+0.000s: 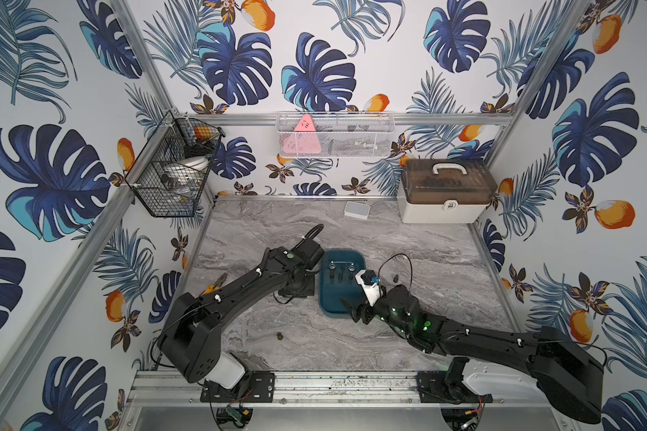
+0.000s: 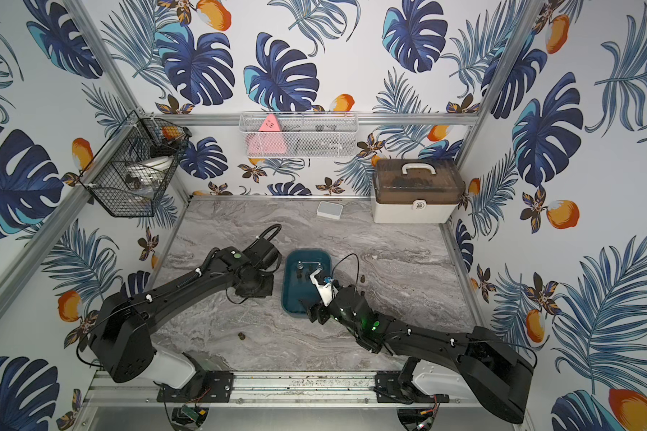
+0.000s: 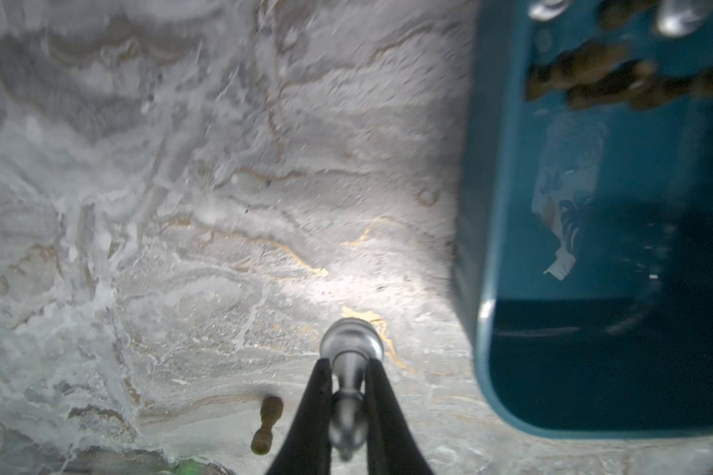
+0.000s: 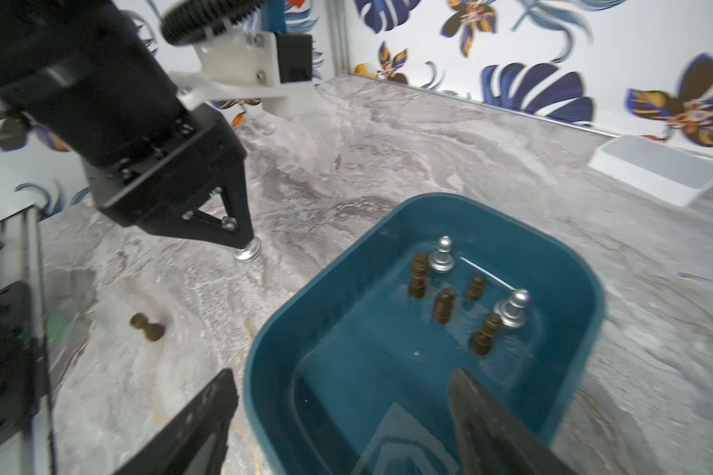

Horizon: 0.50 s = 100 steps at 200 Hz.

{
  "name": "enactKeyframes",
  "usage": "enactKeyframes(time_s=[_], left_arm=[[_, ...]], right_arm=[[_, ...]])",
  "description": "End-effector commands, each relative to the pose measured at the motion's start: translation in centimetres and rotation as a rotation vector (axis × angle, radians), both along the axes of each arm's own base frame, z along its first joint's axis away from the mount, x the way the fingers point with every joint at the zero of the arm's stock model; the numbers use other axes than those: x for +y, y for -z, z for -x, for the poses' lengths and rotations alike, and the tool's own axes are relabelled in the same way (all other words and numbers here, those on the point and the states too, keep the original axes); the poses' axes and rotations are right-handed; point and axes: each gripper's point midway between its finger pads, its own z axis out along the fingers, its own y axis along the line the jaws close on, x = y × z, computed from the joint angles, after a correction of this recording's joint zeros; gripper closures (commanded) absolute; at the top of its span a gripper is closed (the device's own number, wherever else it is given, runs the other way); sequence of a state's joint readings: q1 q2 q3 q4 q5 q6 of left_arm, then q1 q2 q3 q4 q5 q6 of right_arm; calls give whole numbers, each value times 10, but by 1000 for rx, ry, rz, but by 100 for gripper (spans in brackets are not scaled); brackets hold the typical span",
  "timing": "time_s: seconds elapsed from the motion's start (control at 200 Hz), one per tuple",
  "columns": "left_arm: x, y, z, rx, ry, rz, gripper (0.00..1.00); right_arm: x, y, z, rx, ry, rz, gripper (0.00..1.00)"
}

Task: Put the chess pieces into the storage box
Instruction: Place the chess piece in the storage box.

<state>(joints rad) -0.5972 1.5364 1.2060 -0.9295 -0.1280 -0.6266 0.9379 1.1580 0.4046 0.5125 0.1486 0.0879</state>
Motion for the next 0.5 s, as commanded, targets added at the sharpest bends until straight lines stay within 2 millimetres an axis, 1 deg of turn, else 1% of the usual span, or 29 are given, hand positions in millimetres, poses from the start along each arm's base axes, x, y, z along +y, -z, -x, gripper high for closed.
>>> enactKeyframes(time_s=[0.0,0.065,0.12,0.14,0.19,0.265,0.315,0.395,0.495], left_arm=[[-22,-14,-21,-43,66,-10,87],[-45,-17,-34,-59,110,-6,87],[-61,-11,-43,-48,142,-13,87],[-67,-12,-46,-54,151,-9,87],[-79,-3,-52,-42,171,-10,87],[-93,8,-59,-23,190,-8,87],[-97,16,-61,-9,197,-15,87],[-98,29,-63,16,197,-36,87],[-95,39,-65,27,192,-66,87]], right_arm=[[-34,-12,-24,-2,212,-81,17],[-58,-10,-36,37,290,-137,17],[-75,-6,-44,88,331,-196,16],[-81,-4,-46,106,345,-215,17],[-92,-1,-52,136,372,-244,17],[-97,1,-54,152,378,-252,17],[-97,0,-54,154,378,-251,17],[-95,1,-55,158,370,-248,17],[-93,3,-56,167,368,-246,17]])
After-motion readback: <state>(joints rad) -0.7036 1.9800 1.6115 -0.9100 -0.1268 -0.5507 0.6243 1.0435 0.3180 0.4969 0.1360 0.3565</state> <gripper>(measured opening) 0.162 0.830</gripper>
